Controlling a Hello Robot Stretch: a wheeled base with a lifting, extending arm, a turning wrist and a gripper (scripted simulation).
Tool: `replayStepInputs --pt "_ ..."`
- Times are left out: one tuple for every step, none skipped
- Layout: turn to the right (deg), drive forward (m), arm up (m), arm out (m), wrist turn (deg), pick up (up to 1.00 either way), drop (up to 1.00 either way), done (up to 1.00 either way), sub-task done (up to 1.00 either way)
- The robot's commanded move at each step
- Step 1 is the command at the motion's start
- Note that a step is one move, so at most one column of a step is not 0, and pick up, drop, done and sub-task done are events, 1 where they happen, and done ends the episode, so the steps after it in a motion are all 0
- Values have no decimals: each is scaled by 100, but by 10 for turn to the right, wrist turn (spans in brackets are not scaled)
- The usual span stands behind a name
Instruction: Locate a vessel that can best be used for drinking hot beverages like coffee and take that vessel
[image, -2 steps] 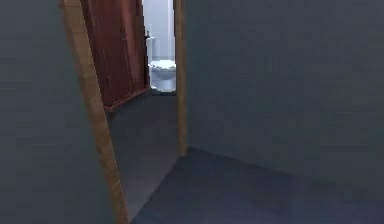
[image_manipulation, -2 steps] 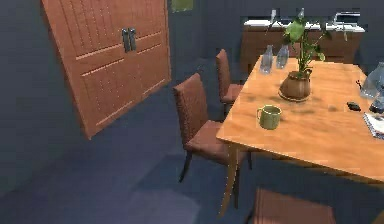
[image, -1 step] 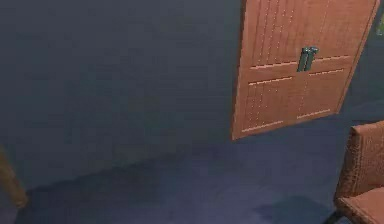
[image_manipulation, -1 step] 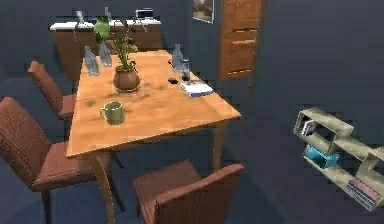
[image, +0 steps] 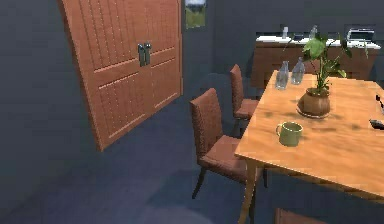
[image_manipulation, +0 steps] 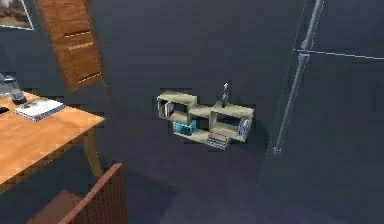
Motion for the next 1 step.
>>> replayStepInputs --pt "0 25 0 0 0 0 0 0 0"
